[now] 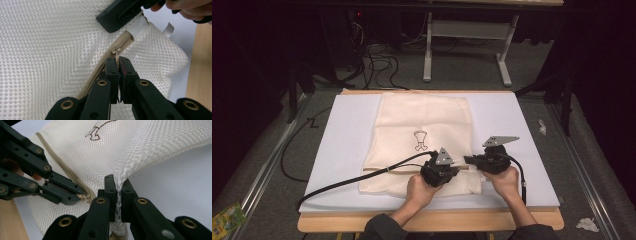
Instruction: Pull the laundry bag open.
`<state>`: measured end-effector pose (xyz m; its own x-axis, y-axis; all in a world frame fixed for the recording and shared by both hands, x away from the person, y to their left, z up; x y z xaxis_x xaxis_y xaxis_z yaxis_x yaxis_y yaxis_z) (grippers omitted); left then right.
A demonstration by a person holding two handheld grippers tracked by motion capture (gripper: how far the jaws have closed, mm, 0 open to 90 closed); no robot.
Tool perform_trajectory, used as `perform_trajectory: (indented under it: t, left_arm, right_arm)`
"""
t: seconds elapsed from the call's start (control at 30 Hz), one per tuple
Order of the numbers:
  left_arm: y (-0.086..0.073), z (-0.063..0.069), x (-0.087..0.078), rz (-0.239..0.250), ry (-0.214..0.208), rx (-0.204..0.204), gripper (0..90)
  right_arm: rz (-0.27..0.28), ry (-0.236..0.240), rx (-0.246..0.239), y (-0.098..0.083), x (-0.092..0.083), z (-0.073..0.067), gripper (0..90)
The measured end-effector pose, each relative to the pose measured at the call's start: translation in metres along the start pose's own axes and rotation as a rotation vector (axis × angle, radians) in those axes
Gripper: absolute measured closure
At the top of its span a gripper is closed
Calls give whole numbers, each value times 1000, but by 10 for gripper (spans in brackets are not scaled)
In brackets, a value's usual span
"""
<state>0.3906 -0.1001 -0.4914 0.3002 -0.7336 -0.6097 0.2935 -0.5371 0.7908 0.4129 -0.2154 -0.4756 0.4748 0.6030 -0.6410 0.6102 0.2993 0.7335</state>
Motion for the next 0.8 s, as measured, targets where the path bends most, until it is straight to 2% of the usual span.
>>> perform_trajectory:
  t: [0.8]
  left_arm:
    - [-4,-9,-15,24,18,-8,873]
  right_arm:
    - [8,-8,-3,1,0,1,882]
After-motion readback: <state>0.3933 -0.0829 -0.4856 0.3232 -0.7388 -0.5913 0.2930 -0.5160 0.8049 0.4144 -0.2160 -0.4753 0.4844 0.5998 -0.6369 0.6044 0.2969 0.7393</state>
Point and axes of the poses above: each handheld gripper's, and its own axes: x roughly forward along the jaws, y roughly out of its top, z roughly to its right, the point moved 8 cm from there along x, roughly forward along the jaws, and after that the axes turned 3 degrees about x, right-handed, at the moved point
